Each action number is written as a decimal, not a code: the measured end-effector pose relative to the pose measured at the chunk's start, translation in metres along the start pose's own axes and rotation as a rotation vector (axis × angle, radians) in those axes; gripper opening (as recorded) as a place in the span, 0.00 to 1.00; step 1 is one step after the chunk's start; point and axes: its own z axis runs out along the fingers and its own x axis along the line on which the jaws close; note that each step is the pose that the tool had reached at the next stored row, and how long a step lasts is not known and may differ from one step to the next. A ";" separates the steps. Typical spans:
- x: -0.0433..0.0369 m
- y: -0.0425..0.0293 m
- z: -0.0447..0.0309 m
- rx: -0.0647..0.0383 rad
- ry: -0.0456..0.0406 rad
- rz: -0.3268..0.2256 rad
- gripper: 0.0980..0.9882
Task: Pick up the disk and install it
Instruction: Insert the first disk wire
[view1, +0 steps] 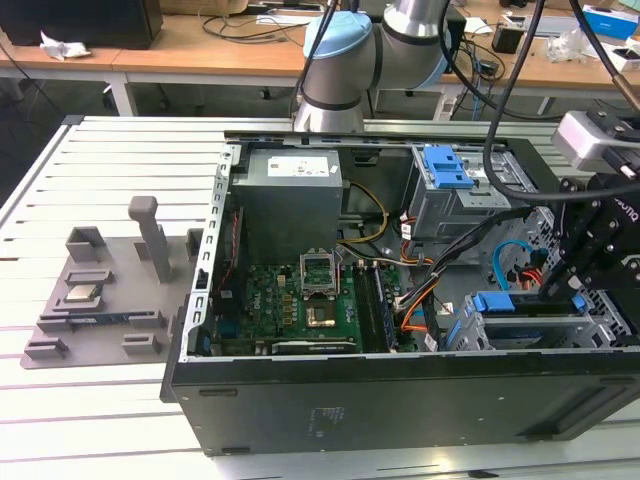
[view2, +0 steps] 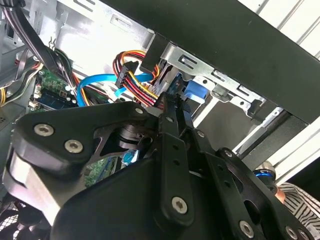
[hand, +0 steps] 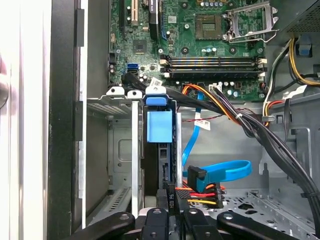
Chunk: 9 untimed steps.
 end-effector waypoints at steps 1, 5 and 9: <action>-0.0001 -0.0006 0.0001 0.000 -0.0005 0.000 0.09; -0.0001 -0.0024 0.0000 0.000 -0.0004 0.000 0.09; 0.0003 -0.0030 0.0039 0.000 0.0005 0.000 0.09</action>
